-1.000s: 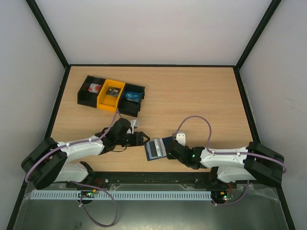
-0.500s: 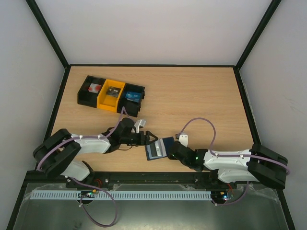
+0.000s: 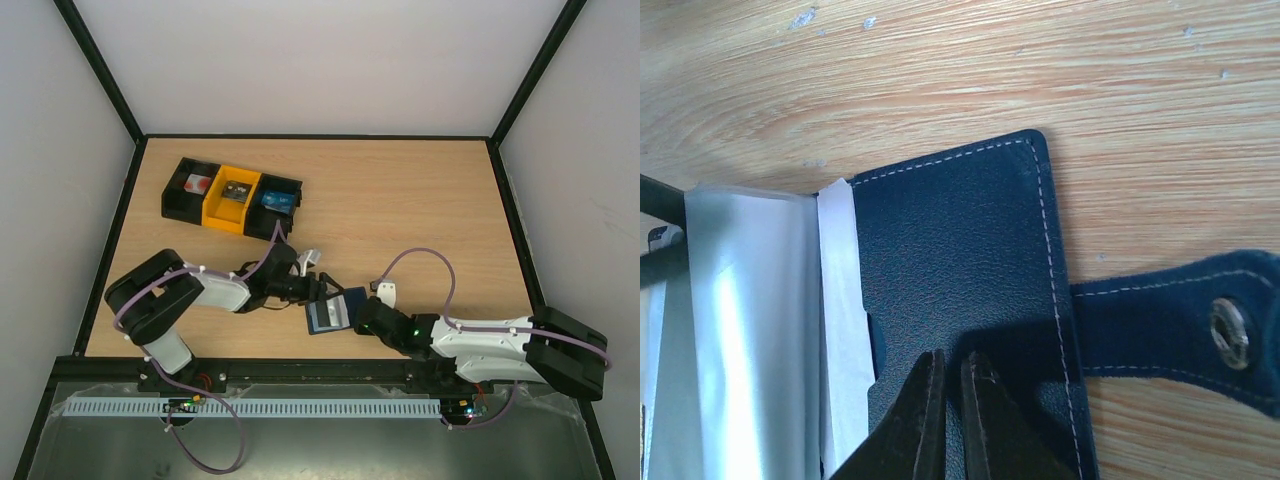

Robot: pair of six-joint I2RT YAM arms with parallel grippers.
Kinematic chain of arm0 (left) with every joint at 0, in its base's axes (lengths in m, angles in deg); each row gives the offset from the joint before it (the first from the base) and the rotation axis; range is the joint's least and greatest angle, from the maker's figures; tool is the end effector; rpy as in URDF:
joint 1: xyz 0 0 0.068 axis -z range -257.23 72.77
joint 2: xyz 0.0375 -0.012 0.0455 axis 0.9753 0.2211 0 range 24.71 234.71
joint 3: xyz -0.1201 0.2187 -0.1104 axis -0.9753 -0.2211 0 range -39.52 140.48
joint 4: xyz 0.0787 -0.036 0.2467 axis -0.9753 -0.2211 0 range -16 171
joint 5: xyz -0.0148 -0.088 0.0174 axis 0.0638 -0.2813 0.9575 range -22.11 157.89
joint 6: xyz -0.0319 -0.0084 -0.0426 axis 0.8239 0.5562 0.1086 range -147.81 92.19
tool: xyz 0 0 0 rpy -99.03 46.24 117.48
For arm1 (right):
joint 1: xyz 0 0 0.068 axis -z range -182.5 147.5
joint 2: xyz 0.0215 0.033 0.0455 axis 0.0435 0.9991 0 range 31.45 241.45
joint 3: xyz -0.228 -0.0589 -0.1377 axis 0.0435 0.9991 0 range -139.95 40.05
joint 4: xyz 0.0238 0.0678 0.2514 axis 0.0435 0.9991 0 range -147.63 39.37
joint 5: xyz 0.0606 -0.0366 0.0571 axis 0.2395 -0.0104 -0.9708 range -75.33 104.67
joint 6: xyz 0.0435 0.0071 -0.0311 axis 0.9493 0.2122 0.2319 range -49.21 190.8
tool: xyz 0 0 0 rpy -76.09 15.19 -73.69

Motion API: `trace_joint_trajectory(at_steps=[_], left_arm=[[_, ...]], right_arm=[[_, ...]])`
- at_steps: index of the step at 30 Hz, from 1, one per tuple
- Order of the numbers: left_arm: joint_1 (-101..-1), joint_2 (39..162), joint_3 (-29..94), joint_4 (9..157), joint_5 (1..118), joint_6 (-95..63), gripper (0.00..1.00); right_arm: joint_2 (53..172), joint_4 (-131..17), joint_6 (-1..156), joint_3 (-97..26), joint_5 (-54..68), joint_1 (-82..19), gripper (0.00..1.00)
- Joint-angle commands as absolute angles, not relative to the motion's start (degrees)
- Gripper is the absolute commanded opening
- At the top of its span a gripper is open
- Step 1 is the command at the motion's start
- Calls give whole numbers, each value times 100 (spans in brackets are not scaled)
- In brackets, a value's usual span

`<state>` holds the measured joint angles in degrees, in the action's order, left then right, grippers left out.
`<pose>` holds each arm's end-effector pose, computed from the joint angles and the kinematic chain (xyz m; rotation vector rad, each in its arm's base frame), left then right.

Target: Take the credit cards out of the card holder

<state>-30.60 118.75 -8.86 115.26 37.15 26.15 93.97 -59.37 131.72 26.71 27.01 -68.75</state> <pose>0.1883 -0.2257 0.1338 0.2341 2.4267 -1.5108 0.0784 0.1593 0.1214 -0.0112 2.5244 0.7584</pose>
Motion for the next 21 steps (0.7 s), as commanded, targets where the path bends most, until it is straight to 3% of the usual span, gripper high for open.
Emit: trace_joint_trajectory(at_steps=[1,10,17,21], left_arm=[[-2844,12094,-628,11943,3381,2824,74],[-2533,12186,-265,12094,3384,2992,74],[-2535,12778,-107,12330,3448,2967,72],[-2531,12946,113,12335,3379,2949,71]], right_arm=[[9333,-5735,13199,2766,2916,-6912,6],[9112,-5479,13036,2665,3069,-6912,10],[7740,-4894,12849,2689,2979,-6912,23],[7198,-5157,12593,2721,2484,-6914,22]])
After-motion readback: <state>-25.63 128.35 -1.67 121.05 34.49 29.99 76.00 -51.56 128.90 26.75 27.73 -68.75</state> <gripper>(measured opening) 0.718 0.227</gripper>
